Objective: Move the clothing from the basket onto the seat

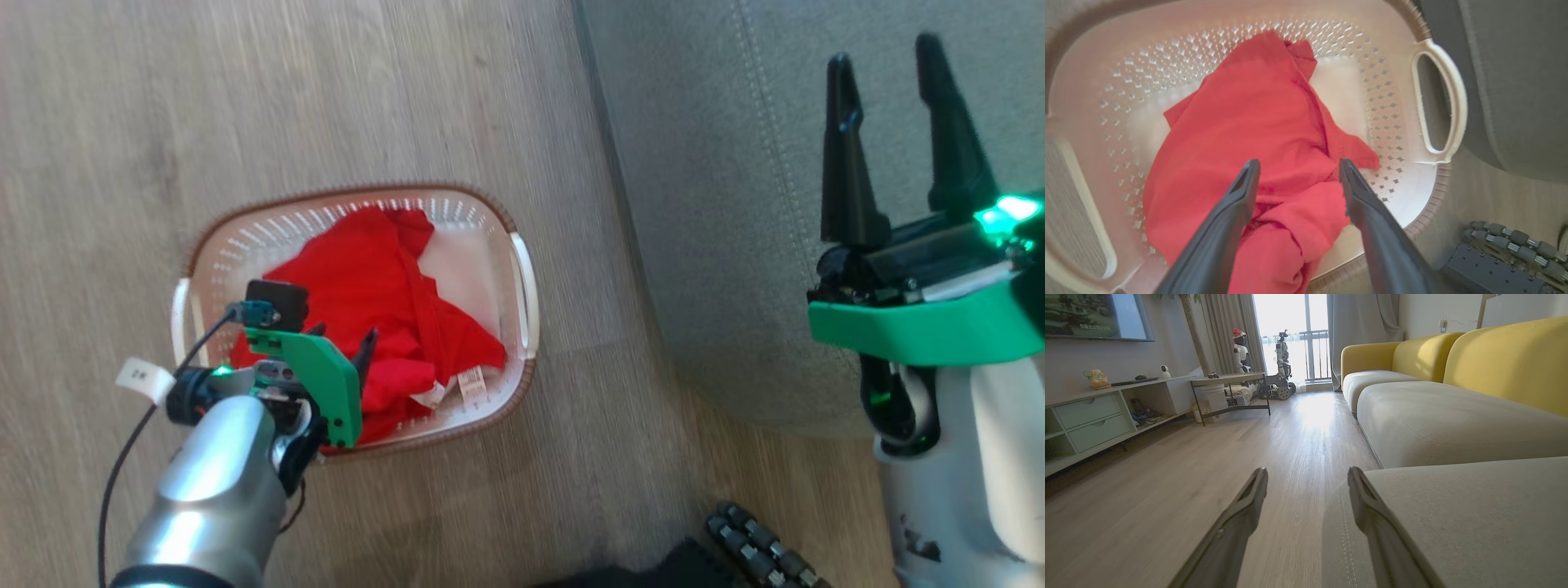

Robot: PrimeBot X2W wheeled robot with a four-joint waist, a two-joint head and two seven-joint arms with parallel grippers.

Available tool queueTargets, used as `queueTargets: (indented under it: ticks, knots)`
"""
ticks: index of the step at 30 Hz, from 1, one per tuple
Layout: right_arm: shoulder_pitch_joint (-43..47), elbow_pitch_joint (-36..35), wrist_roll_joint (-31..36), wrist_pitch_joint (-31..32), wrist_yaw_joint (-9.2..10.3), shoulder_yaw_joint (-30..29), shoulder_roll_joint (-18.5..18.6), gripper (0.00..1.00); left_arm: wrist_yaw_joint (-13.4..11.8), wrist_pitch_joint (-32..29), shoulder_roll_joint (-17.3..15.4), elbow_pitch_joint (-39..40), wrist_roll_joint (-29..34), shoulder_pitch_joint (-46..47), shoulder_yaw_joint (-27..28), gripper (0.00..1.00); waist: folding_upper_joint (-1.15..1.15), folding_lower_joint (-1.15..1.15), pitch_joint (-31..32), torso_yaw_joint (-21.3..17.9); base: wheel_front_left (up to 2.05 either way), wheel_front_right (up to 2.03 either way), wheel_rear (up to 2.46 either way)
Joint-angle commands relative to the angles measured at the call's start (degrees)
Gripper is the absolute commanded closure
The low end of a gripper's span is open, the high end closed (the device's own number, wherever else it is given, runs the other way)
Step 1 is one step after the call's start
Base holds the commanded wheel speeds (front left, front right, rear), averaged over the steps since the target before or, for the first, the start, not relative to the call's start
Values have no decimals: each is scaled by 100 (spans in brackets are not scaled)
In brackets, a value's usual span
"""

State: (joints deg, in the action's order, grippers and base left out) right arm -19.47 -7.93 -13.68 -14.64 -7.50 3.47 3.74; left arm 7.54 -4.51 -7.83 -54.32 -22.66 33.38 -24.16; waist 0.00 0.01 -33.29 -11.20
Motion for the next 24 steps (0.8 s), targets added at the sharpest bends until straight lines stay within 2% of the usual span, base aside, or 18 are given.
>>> queueTargets:
  ticks: [1,11,20,24]
  knots:
    - [-62,-260,-14,-36,1,110,-52,0,-6,-13,-174,-18,-65,72,76,0,0,-1,-175,-60,0,0,0]
    - [-355,-597,6,-36,1,65,-76,0,-6,-519,-259,-1066,-330,763,-95,0,0,-1,-754,-148,0,0,0]
    - [-464,-705,-42,-36,1,58,-84,0,-6,-1757,-245,-1628,-660,1042,-288,0,0,-1,-1008,-242,0,0,0]
    - [-480,-719,-95,-36,1,69,-85,0,-6,-2029,-299,-1685,-659,1097,-447,0,0,-1,-1092,-274,0,0,0]
